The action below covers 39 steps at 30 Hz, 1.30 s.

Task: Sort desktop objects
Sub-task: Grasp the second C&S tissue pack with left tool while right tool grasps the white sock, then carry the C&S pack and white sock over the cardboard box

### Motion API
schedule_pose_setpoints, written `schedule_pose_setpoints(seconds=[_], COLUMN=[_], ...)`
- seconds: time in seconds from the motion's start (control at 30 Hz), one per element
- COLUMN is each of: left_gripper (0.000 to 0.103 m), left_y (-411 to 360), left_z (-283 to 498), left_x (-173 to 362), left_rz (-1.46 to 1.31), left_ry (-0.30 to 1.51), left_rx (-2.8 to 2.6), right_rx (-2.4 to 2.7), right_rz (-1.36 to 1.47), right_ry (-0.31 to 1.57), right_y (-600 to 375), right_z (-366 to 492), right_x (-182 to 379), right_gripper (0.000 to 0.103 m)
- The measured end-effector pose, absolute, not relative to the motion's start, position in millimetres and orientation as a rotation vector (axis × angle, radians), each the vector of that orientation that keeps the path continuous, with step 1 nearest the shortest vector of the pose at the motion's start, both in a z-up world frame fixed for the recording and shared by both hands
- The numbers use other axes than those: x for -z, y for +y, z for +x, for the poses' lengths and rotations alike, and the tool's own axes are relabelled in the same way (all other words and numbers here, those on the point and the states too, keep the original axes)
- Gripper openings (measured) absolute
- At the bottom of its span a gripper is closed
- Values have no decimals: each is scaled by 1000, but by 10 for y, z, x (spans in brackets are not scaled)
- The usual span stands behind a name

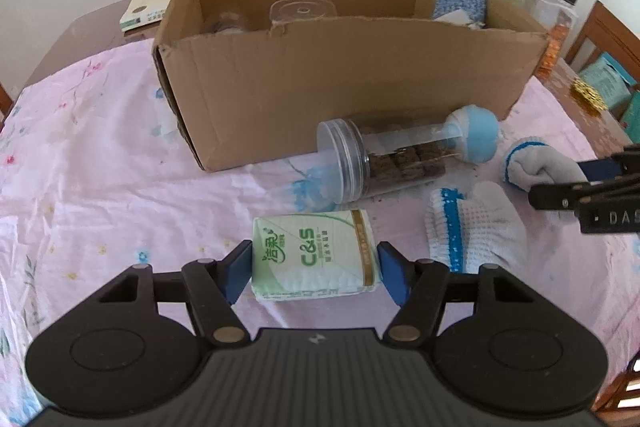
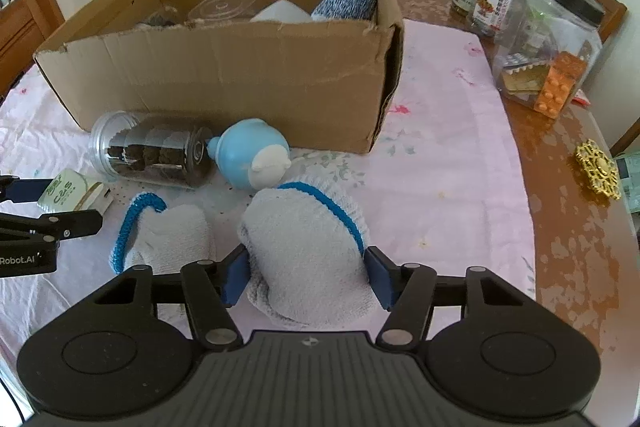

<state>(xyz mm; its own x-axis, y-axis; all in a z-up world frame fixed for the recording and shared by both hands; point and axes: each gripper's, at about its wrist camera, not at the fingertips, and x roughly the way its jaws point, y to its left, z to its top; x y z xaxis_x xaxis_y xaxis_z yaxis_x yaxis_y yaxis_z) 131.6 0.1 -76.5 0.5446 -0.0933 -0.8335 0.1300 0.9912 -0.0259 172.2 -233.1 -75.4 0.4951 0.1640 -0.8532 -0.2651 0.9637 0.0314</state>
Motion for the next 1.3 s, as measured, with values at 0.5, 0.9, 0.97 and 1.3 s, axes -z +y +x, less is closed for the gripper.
schedule_pose_setpoints(seconds=[0.5, 0.9, 0.97, 1.3], left_gripper=[66, 66, 66, 66], left_y=[15, 36, 41, 33], left_z=[1286, 1269, 1274, 1279], left_x=[533, 554, 544, 423], left_rz=[132, 140, 143, 158], left_ry=[947, 970, 968, 956], left_rx=[238, 245, 244, 278], right_rx=[-290, -361, -368, -394], right_rz=[-104, -41, -55, -96], right_ry=[990, 1069, 1054, 1040], right_y=[-2375, -2475, -2444, -2358], right_z=[1579, 1800, 1814, 1799], right_x=[501, 906, 919, 820], right_gripper=[69, 82, 83, 71])
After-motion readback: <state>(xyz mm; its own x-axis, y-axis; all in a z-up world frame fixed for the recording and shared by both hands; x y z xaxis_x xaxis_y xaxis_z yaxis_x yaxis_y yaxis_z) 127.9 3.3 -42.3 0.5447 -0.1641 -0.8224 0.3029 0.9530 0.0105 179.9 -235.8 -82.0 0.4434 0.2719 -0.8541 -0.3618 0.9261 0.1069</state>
